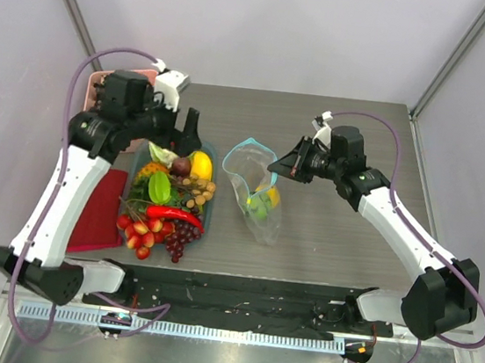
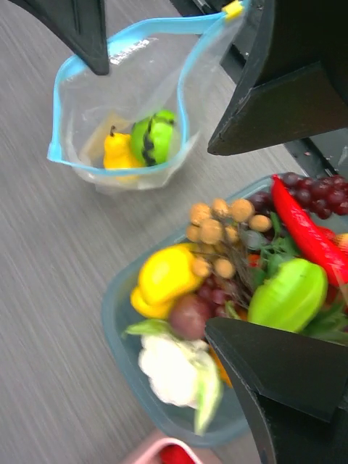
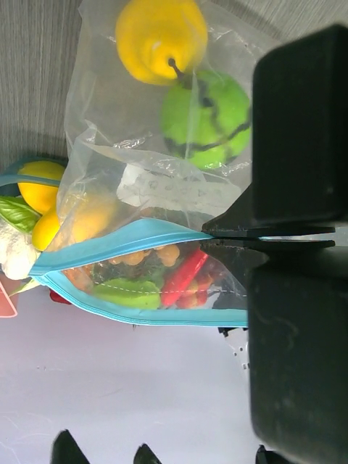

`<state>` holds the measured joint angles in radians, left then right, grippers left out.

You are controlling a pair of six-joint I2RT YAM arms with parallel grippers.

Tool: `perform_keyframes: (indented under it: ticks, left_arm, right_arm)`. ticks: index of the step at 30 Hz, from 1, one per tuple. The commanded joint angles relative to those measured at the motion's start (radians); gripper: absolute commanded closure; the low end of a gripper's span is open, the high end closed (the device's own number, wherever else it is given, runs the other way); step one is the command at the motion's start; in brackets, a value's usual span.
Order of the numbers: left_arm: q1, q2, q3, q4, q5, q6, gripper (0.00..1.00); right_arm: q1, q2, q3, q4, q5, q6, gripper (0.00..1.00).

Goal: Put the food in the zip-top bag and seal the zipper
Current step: Place the fake fruit in the zipper food storage bag, then pick up the fake fruit from the bin.

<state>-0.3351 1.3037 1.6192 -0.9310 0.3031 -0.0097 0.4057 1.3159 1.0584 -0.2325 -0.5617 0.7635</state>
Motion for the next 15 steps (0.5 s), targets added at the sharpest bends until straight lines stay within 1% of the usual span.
perform_keyframes:
  ticks: [1,2,4,5,6,7,8,9,10,12,15]
  left_arm:
    - [0.079,-0.084,-0.096,-0.135,0.009,0.036,0.06]
    - [0.099,-0.092,-0.116,-0.146,-0.019,0.018,0.07]
    - [0.164,-0.106,-0.174,-0.183,-0.018,-0.03,0.07]
    - [0.175,-0.106,-0.191,-0.195,-0.028,-0.051,0.07]
    - [0.177,-0.107,-0.217,-0.187,-0.05,-0.117,0.07]
    - [0.176,-0.113,-0.267,-0.175,-0.117,-0.154,0.08]
    - [0.177,-0.118,-0.298,-0.161,-0.165,-0.2,0.13]
    - [0.176,-0.118,-0.318,-0.158,-0.229,-0.263,0.13]
    - [0.176,-0.109,-0.347,-0.161,-0.257,-0.32,0.13]
    - [0.177,-0.098,-0.367,-0.161,-0.26,-0.367,0.13]
    - [0.177,-0.086,-0.394,-0.129,-0.28,-0.383,0.14]
  right_arm:
    - [0.004,-0.037,0.029,0.01,0.014,-0.029,0.99]
    - [0.004,-0.035,0.026,0.012,0.016,-0.027,0.99]
    - [0.002,-0.034,0.023,0.01,0.017,-0.029,0.99]
    - [0.002,-0.032,0.02,0.012,0.019,-0.029,0.99]
    - [0.004,-0.032,0.017,0.012,0.02,-0.03,0.99]
    - [0.002,-0.03,0.015,0.012,0.022,-0.029,0.99]
    - [0.002,-0.029,0.012,0.013,0.025,-0.027,0.99]
    - [0.004,-0.027,0.011,0.016,0.025,-0.026,0.99]
    - [0.002,-0.029,0.009,0.018,0.026,-0.021,0.99]
    - [0.004,-0.026,0.009,0.019,0.029,-0.023,0.99]
    - [0.002,-0.026,0.006,0.019,0.031,-0.026,0.99]
